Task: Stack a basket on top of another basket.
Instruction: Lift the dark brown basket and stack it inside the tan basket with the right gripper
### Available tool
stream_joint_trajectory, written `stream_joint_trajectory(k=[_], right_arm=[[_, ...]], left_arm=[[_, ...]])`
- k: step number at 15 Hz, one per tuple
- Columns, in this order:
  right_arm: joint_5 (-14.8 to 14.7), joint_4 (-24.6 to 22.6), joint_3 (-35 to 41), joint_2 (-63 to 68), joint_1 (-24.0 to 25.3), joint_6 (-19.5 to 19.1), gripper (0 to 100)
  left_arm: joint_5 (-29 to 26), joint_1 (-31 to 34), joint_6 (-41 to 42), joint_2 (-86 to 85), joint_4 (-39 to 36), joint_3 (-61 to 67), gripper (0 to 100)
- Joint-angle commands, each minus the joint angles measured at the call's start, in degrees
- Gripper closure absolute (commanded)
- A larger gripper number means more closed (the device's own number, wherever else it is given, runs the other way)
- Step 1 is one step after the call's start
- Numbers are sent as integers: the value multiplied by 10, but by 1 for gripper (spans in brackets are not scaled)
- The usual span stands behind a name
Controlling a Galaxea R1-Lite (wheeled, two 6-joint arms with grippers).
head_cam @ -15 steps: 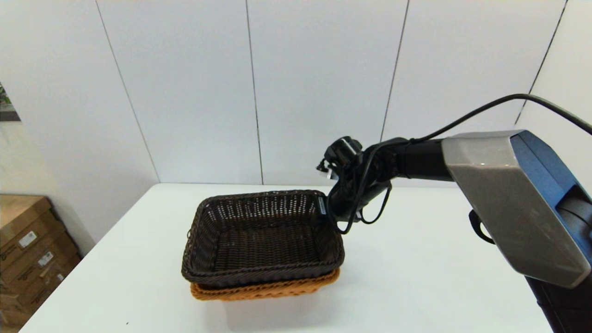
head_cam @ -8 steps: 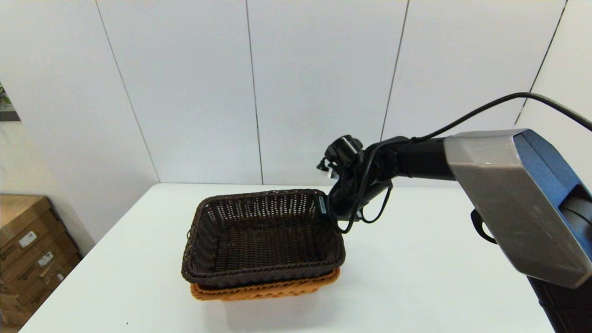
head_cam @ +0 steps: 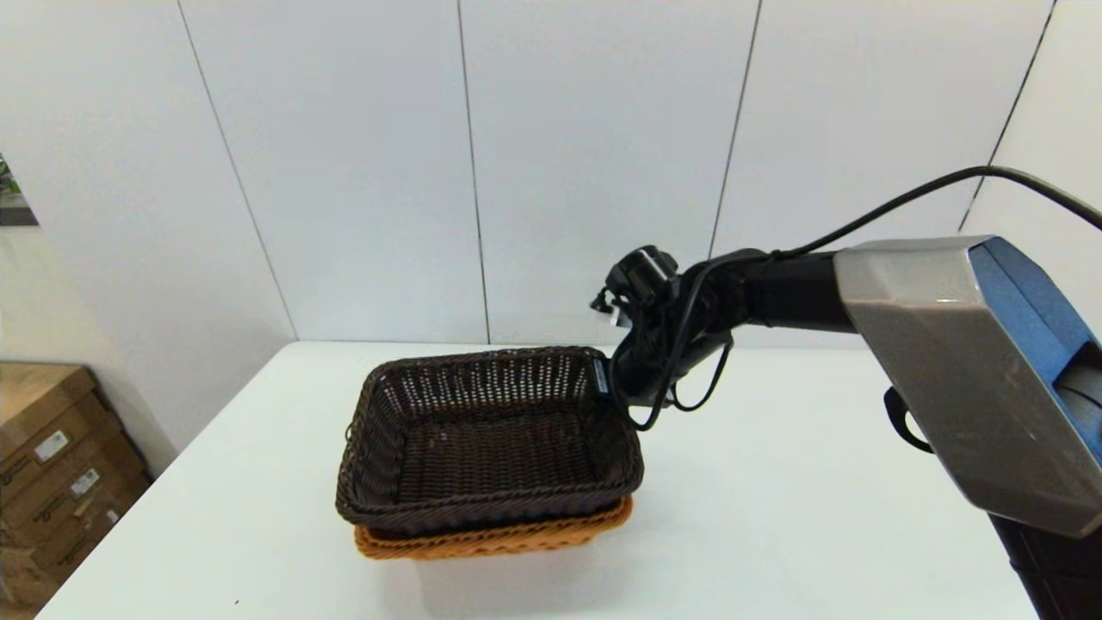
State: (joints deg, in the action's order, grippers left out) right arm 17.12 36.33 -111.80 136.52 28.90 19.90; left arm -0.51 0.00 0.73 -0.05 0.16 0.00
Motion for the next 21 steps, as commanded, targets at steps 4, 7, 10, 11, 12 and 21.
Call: stream_joint_trajectory(k=[4,7,10,11,12,21], right_arm=[[1,1,0,1,1,0,100],[1,3,0,4,1,-1,100],[1,3,0,9,1,-2,100],[1,2,0,9,1,-2,100],[2,1,0,9,1,-2,100],[2,1,0,8,0,-4,0]], left_arm=[[0,0,0,0,0,1,0],[0,0,0,0,0,1,0],[0,0,0,0,0,1,0],[0,0,0,0,0,1,0],[0,0,0,0,0,1,0],[0,0,0,0,0,1,0]])
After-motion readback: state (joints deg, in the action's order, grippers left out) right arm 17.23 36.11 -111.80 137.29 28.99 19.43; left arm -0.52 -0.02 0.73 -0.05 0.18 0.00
